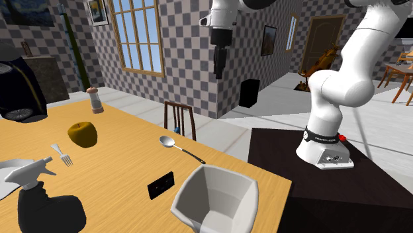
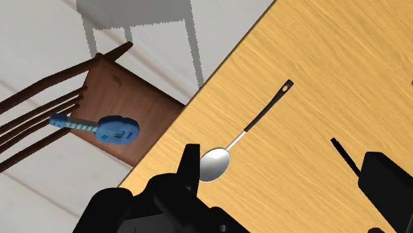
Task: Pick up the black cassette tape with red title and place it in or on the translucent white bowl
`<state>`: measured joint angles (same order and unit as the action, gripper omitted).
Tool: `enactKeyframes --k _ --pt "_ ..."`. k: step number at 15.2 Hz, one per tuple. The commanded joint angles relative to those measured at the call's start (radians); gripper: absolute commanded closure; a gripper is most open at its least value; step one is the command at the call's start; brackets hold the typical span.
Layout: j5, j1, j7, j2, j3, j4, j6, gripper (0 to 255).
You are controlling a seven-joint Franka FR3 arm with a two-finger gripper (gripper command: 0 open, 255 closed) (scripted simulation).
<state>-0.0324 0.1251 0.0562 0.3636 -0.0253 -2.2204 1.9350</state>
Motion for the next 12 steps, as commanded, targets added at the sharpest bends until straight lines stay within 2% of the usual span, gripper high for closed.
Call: enactKeyframes --k 1,12 --pt "0.004 0.013 0.029 -0.069 0.003 0.027 0.037 0" --pt "0.016 0.077 0.149 -0.435 0.051 0.212 0.188 0"
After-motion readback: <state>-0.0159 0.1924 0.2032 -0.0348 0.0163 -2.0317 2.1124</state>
